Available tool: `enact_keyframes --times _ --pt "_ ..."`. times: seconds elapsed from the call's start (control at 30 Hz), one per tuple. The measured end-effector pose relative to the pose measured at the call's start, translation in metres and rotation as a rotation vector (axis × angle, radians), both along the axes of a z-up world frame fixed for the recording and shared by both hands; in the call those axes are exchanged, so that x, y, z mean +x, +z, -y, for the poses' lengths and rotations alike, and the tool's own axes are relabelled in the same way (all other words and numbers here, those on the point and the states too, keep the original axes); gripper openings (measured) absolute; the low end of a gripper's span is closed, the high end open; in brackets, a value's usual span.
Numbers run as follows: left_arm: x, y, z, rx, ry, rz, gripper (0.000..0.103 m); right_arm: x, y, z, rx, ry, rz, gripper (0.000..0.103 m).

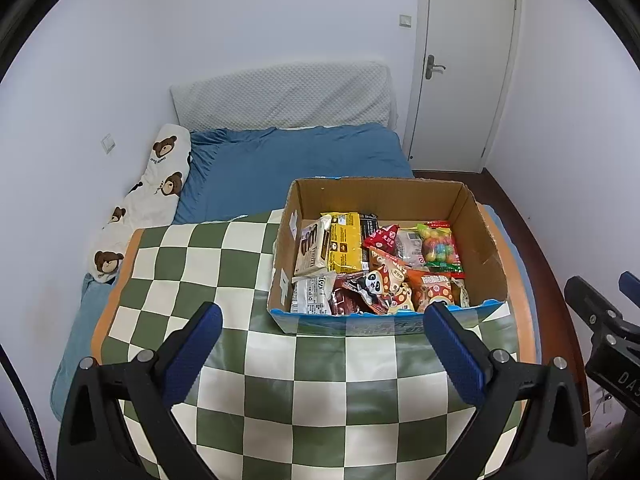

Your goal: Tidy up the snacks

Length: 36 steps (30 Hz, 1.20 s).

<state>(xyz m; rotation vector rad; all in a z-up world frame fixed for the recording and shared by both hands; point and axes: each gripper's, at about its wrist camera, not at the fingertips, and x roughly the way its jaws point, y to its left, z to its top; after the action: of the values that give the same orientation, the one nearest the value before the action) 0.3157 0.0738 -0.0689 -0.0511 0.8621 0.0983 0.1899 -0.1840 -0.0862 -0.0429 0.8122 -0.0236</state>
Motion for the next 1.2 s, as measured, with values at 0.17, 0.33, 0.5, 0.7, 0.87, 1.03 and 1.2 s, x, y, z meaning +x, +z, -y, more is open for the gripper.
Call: enact_keyframes --times 0.17,0.33,0.5,0.7,0.87,1.03,1.2 --pt "-0.002 0.000 0.001 -0.002 -0.003 -0.001 0.103 -0.002 -0.002 -0.001 0.001 0.002 -0.004 0.103" --pt "-0.003 0.001 0.001 -0.006 -0.008 -0.002 0.103 -0.003 -0.002 -0.002 0.002 0.001 -0.006 0.103" --pt "-0.007 0.004 0.002 -0.005 -0.022 0.002 0.103 -0.006 -0.002 -0.001 0.003 0.000 -0.005 0.103" --pt "-0.008 0.006 0.003 -0.008 -0.033 0.004 0.103 -0.006 -0.002 -0.001 0.003 0.001 -0.004 0.103" --pt "-0.008 0.007 0.004 -0.005 -0.035 0.007 0.103 -0.007 -0.002 -0.001 0.005 0.001 -0.007 0.103" --pt "-0.009 0.008 0.004 -0.007 -0.039 0.009 0.103 -0.012 0.000 0.000 0.009 -0.001 -0.005 0.103" --pt "-0.009 0.012 0.006 -0.005 -0.049 0.017 0.103 -0.015 0.000 0.001 0.014 -0.003 -0.010 0.103"
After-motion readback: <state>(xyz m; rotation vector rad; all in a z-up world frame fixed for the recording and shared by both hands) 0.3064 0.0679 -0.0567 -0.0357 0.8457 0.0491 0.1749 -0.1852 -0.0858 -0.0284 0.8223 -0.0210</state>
